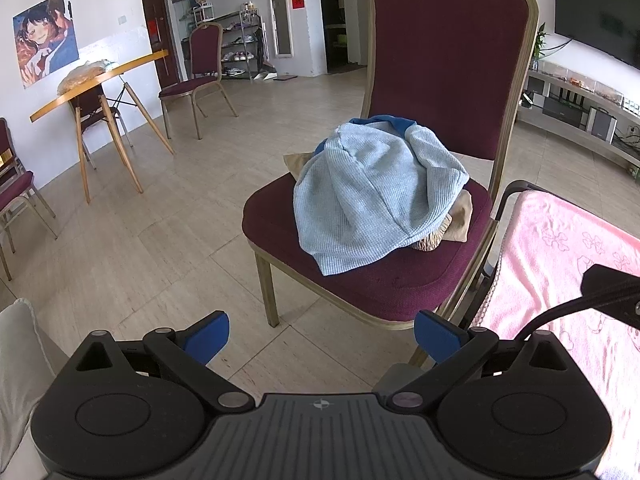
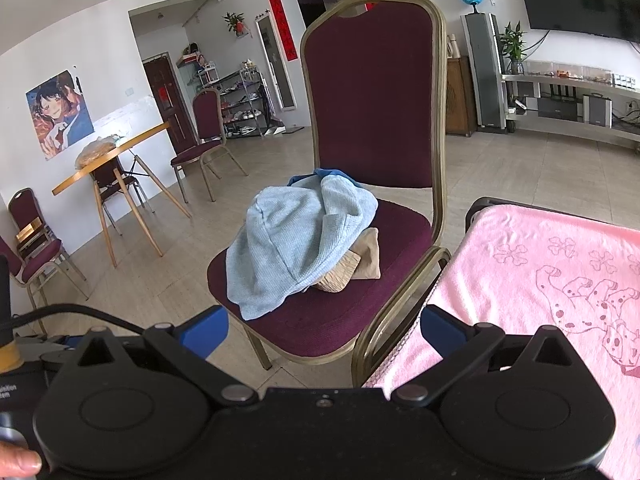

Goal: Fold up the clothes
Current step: 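Grasp the grey sweatshirt on the chair with the right gripper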

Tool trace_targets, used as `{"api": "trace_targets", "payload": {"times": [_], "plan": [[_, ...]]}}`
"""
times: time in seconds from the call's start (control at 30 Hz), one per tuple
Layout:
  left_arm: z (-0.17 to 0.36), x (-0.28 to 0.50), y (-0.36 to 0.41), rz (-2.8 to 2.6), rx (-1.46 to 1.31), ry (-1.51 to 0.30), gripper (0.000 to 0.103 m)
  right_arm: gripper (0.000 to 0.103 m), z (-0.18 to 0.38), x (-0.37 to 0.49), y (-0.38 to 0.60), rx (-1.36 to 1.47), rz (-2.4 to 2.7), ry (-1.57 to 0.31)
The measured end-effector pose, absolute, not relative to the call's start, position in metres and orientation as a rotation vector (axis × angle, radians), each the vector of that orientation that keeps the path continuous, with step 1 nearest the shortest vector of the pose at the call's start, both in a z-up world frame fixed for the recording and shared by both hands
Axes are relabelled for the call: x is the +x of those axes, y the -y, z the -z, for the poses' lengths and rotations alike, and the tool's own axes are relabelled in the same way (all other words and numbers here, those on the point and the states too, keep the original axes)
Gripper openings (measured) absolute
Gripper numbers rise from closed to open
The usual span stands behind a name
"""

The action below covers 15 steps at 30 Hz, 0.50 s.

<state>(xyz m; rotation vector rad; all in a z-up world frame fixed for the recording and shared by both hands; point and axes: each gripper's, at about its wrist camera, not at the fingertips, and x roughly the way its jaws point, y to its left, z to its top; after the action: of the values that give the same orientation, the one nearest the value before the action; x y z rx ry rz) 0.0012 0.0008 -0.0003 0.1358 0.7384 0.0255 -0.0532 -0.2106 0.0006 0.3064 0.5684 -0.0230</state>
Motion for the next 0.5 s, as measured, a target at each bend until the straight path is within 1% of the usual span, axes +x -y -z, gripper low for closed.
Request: {"api": "trace_targets", "payload": {"times": [0.17, 0.23, 0.33, 0.5], "plan": [[0.008, 0.028, -0.02, -0.016, 0.066, -0.832, 0.1, 0.103, 0.002, -0.046, 0.222, 0.342, 0.046, -0.575], [0.013, 0.034, -0.028, -0.001, 0.048, -0.827, 0.097, 0.103, 0.004, -0.039, 0.228, 0.353, 0.057, -0.573], [0.027, 0.047, -0.04, 0.033, 0.026, -0.839, 0.096, 0.103, 0.01, -0.022, 0.235, 0.364, 0.065, -0.577], [0.043, 0.066, -0.047, 0.005, 0.038, -0.835, 0.096, 0.103, 0.021, 0.02, 0.25, 0.445, 0.037, -0.611]]}}
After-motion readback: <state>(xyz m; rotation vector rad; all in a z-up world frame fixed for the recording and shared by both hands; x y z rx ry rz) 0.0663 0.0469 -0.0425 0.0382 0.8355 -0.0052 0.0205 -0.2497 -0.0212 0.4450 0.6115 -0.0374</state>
